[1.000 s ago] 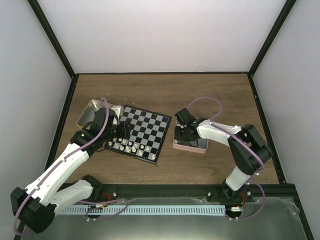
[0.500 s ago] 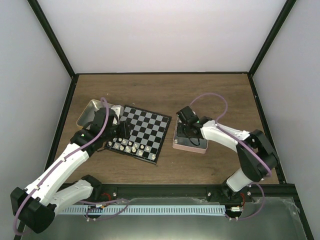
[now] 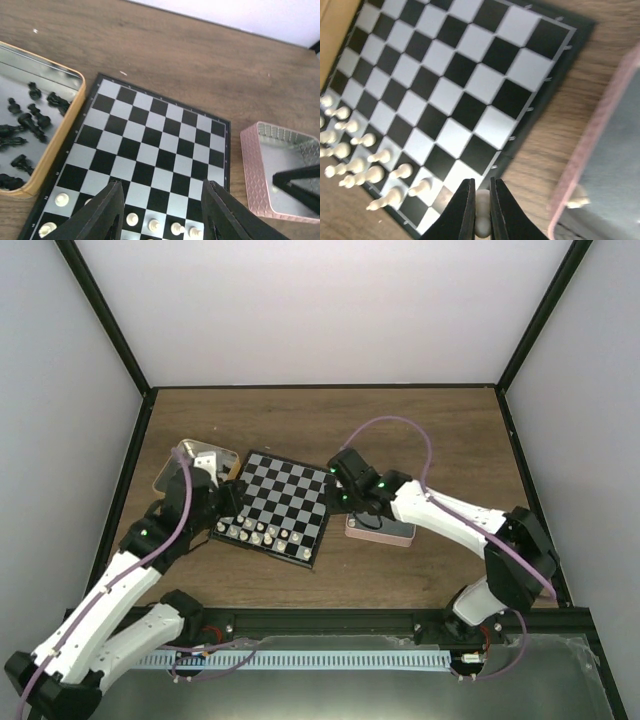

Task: Set up the chess pieces on the board
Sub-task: Pick up the chess piece from the storage box, then place the chess piece on the chessboard.

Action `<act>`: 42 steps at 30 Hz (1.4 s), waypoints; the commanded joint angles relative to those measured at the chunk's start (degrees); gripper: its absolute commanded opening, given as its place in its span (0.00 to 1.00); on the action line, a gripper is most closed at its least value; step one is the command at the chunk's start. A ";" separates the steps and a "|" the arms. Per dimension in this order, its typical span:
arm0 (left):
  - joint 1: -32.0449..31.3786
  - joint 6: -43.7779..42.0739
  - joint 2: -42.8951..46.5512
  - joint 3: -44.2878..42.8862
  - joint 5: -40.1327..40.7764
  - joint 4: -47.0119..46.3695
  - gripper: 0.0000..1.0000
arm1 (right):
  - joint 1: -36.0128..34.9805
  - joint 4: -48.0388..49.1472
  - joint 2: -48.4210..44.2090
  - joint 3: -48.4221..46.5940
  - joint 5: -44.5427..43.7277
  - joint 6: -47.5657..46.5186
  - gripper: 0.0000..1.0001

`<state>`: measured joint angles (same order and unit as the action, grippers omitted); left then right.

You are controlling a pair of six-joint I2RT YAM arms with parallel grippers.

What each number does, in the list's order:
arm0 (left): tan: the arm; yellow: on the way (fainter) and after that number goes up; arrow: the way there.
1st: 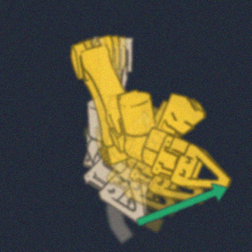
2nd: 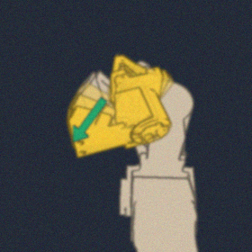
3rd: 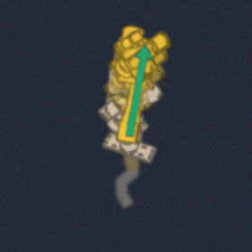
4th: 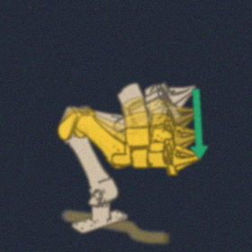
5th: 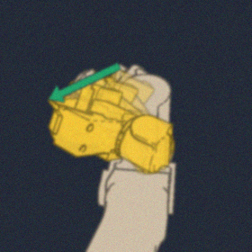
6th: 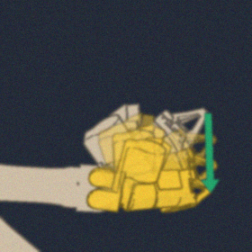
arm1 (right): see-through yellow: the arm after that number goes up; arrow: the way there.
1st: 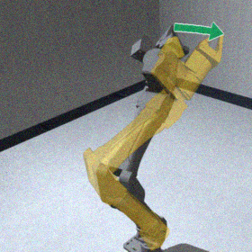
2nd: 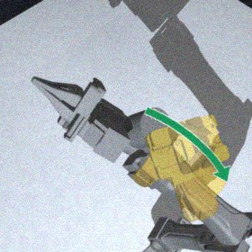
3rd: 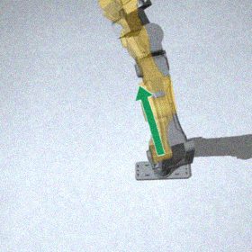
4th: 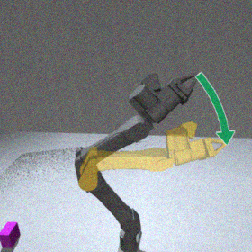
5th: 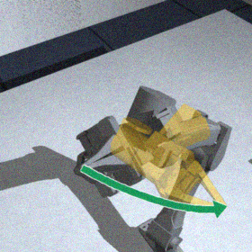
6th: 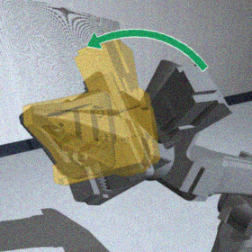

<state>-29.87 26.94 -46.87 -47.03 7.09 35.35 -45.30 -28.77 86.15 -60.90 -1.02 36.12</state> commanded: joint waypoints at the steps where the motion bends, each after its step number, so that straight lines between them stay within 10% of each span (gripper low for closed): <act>1: 0.16 1.63 5.79 1.85 5.41 -2.04 0.46 | -4.67 -3.43 4.17 -5.44 2.89 -2.44 0.02; 30: 0.16 1.44 9.28 3.95 5.27 -1.73 0.48 | -11.65 -7.78 20.65 -12.68 2.75 -1.84 0.03; 42: 0.16 1.56 8.95 4.03 4.76 -2.18 0.48 | -11.62 -6.38 19.16 -12.62 4.93 -1.47 0.22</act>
<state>-29.87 28.36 -38.09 -43.27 11.92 34.72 -56.80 -35.64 106.24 -71.55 3.14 34.41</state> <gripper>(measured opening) 0.482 0.183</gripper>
